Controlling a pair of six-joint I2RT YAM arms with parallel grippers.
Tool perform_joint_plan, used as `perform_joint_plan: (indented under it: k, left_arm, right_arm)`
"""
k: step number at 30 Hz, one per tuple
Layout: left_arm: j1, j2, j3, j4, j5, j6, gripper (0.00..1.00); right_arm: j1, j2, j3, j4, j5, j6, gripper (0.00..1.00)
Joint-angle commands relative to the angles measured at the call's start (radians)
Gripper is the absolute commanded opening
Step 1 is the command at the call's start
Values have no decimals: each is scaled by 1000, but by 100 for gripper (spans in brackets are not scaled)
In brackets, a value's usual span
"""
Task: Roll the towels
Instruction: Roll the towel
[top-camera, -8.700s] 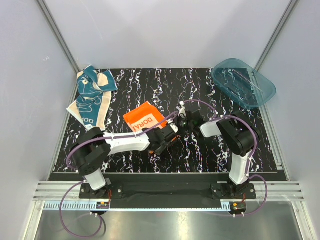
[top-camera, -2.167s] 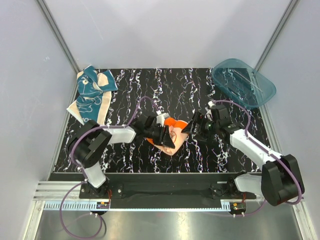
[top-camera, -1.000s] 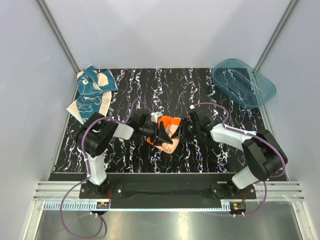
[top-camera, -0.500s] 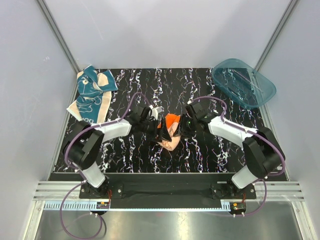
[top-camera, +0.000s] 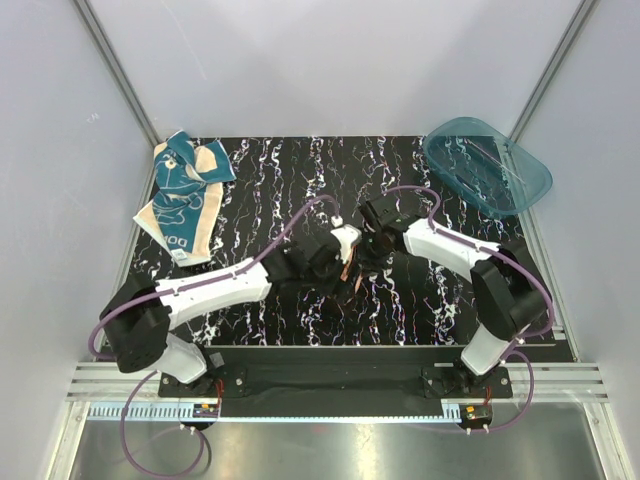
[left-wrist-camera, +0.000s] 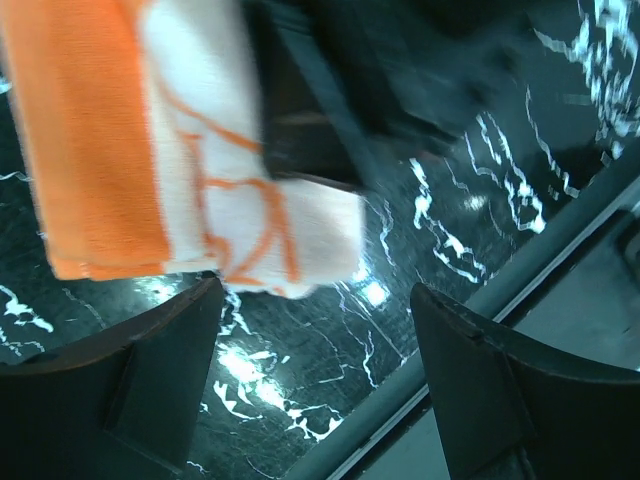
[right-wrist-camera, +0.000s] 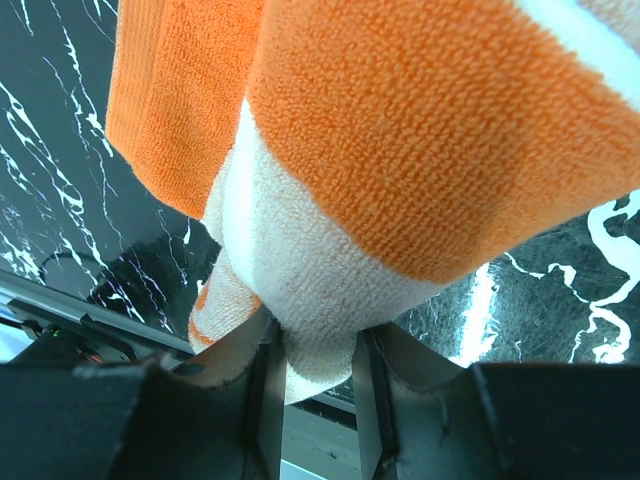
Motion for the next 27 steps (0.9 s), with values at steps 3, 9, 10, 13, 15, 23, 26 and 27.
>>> perform_joint_plan:
  k: [3, 9, 10, 13, 15, 23, 26, 27]
  left_arm:
    - [-85, 7, 19, 37, -181, 78, 83]
    - [-160, 101, 53, 41, -276, 124, 83]
    - [-165, 131, 59, 41, -302, 128, 82]
    - [-183, 185, 78, 43, -358, 134, 82]
    - [-188, 200, 75, 54, -379, 133, 82]
    - [-191, 265, 65, 107, -476, 111, 65]
    - [-191, 292, 61, 130, -481, 113, 54]
    - [-191, 302, 61, 136, -478, 113, 46]
  right_arm:
    - [19, 40, 57, -85, 43, -40, 27]
    - [19, 49, 71, -96, 42, -48, 26]
    - [19, 50, 71, -96, 40, -48, 26]
    - [19, 51, 71, -94, 28, -48, 25]
    - [22, 52, 71, -94, 22, -49, 25]
    - [25, 60, 74, -91, -20, -60, 24]
    - [25, 58, 74, -91, -35, -64, 23]
    - [23, 61, 74, -91, -38, -65, 23]
